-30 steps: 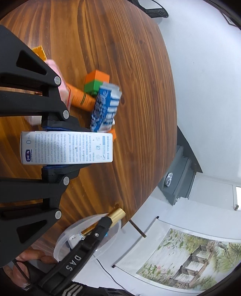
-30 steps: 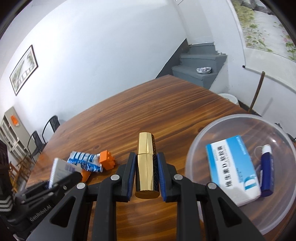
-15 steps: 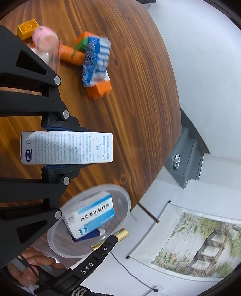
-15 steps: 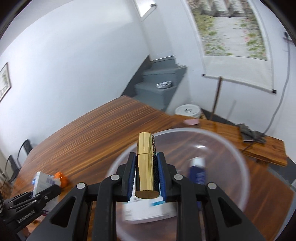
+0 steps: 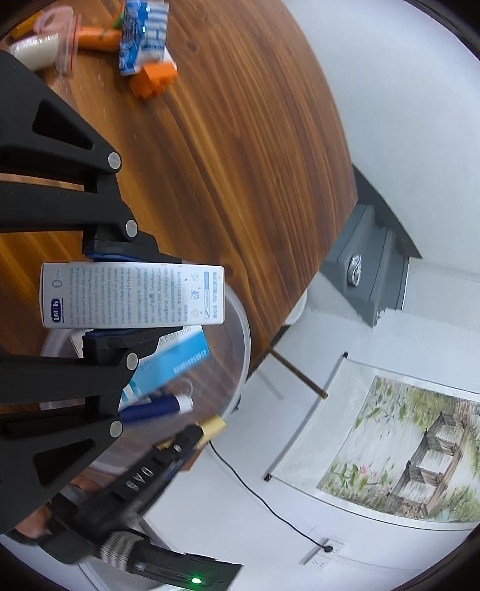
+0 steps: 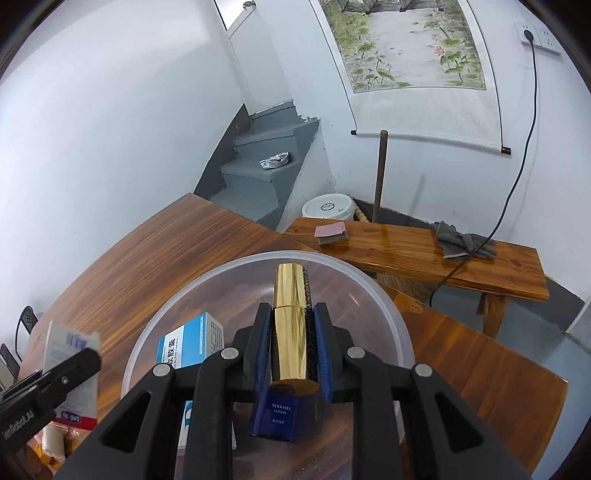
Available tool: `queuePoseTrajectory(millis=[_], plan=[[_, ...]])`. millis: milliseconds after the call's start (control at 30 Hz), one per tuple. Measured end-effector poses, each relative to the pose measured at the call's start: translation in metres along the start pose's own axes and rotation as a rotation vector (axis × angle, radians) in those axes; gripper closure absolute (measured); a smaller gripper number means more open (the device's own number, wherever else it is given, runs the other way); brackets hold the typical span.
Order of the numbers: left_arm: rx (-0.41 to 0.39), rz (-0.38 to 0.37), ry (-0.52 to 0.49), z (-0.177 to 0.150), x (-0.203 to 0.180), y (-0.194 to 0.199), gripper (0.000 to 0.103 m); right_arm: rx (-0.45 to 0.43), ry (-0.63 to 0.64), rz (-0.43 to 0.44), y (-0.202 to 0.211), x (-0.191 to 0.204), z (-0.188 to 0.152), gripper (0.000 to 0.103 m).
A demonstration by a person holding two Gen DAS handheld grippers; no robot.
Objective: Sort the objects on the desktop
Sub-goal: 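Carry the white box and gold tube over the clear bowl with both grippers, then open both grippers to release the white box and gold tube into the bowl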
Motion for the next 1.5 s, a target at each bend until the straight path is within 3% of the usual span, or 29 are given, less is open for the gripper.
queuePoseTrajectory(millis=[467,733,900,1100,1500], plan=[[0.02,-0.076,-0.043,0.014,-0.044,-0.023,0.075,0.025,-0.041,-0.04,-0.007,-0.015,-0.002,0.077],[0.057,-0.129,-0.004,0.023,-0.056,-0.035,0.074,0.022,-0.053,-0.047,-0.006,-0.018,-0.001,0.077],[0.054,-0.167,-0.004,0.022,-0.063,-0.031,0.056,0.003,-0.059,-0.048,-0.004,-0.019,0.0,0.065],[0.024,-0.15,0.022,0.027,-0.05,-0.02,0.053,-0.025,-0.047,-0.038,-0.001,-0.015,0.001,0.058],[0.029,-0.017,0.076,0.016,-0.005,-0.015,0.053,-0.028,-0.056,-0.022,0.001,-0.013,0.001,0.054]])
Point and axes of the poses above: each gripper's, at about its wrist camera, not at the fingertips, and y roughly against the way its jaws point, x to its left, z to its top, the point moved 7 cm from there along -y, roughly the way its jaws point
